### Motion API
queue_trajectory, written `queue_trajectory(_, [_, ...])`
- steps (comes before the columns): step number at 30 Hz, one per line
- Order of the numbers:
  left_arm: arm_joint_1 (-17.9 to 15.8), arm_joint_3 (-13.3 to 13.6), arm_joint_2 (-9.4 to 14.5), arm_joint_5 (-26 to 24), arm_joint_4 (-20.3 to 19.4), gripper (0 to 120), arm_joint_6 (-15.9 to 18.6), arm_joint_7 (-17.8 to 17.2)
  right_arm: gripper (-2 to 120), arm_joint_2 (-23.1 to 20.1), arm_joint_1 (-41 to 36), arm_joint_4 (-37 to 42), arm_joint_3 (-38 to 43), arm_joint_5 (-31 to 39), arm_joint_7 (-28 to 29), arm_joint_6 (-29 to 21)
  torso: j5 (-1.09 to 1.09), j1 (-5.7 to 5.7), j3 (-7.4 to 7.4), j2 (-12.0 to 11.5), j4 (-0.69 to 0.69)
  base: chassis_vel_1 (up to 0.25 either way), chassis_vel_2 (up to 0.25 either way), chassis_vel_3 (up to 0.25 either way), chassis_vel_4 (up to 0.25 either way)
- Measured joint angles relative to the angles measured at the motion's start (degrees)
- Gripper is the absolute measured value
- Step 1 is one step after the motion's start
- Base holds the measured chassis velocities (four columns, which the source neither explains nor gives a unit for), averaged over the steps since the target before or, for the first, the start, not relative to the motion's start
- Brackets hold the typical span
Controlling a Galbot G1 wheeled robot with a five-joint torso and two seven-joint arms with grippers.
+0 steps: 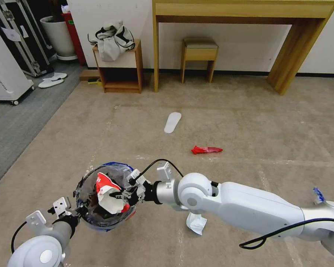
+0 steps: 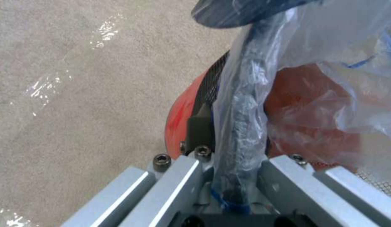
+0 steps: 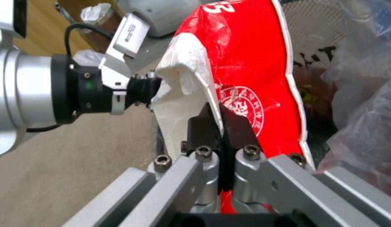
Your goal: Pick up the trash bin and place the garbage on the floor into it.
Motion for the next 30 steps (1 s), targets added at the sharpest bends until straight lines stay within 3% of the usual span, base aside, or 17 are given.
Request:
queue_trajectory(7, [-0.2,0.1,-0.1,0.0,0.3,0,0.0,0.0,6,0.8,0.1,-0.5,-0.3,-0.7,1.2,0.2,0.00,0.00,0.00,0.0,0.00,0.000,0.000,0.000,0.000])
queue_trajectory(10, [-0.2,0.0,-0.1,0.0,0.4,0,0.0,0.0,22,1.0,0.0,-0.5,-0.3,-0.9,1.5,0.3,0.00,0.00,0.00,0.0,0.00,0.000,0.000,0.000,0.000])
queue_trajectory(21, [0.1,0.0,-0.2,0.1,0.3,0,0.0,0.0,56,1.4,-0.1,-0.5,0.7,-1.0,2.0,0.8,0.00,0.00,0.00,0.0,0.00,0.000,0.000,0.000,0.000])
queue_trajectory(30, [0.5,-0.2,0.0,0.1,0.0,0,-0.1,0.0,92,0.8,-1.4,-1.2,9.4,-1.4,3.4,1.6,0.00,0.00,0.00,0.0,0.00,0.000,0.000,0.000,0.000])
